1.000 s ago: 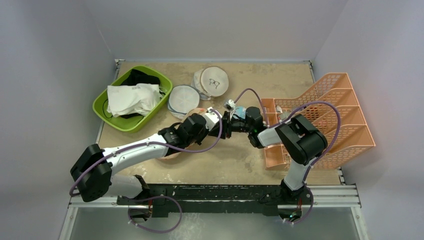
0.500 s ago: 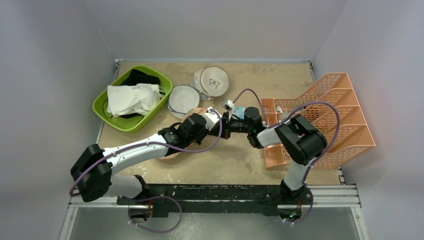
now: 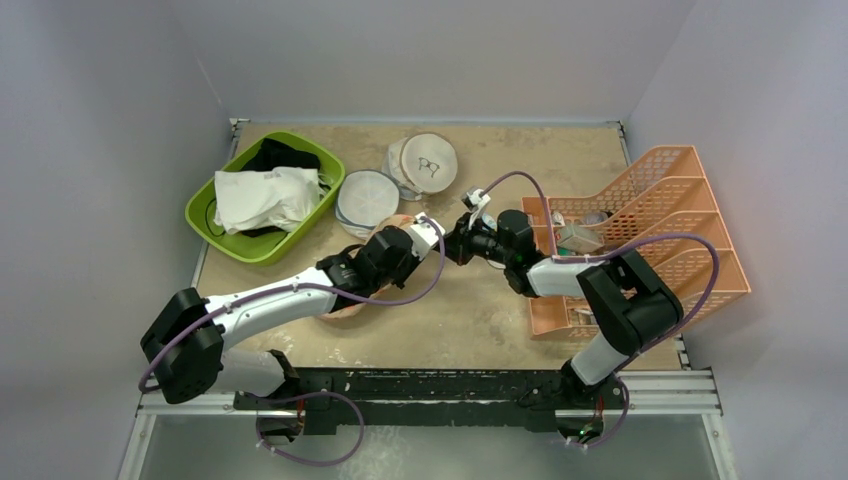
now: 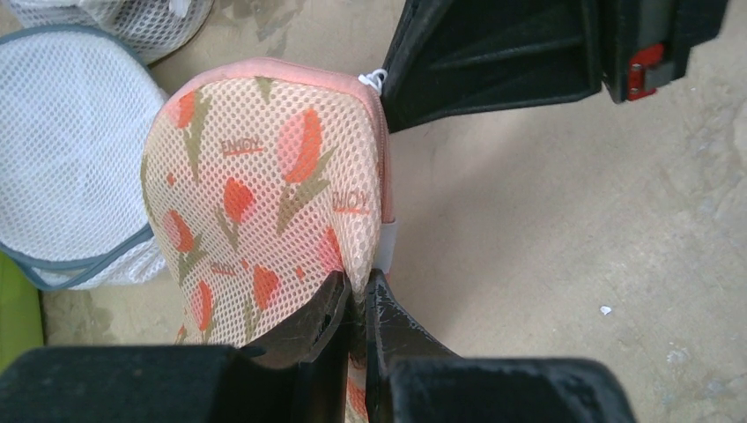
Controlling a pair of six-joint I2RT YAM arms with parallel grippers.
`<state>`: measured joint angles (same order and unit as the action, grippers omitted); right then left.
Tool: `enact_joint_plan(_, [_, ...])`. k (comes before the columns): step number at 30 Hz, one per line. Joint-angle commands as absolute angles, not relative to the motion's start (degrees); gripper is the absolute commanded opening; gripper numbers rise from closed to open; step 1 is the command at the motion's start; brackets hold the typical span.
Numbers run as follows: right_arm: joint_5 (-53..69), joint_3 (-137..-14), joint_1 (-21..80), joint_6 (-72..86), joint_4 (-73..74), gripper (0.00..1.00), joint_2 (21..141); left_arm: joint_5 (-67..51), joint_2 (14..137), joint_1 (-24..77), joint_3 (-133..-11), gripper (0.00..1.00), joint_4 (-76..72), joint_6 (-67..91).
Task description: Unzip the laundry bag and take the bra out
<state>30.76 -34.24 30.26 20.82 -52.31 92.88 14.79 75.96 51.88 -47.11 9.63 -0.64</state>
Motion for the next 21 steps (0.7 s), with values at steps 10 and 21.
enact_joint_plan(10, [28.0,-31.6,27.4,15.0,-54.7,0.0,87.4,11.4,75.2,52.1,-49.8,0.33,10.2,0.0])
enact_joint_plan(21, [37.7,-26.6,27.8,17.6,-64.7,0.0,85.0,9.3,71.4,52.1,-49.4,0.64,0.5,17.3])
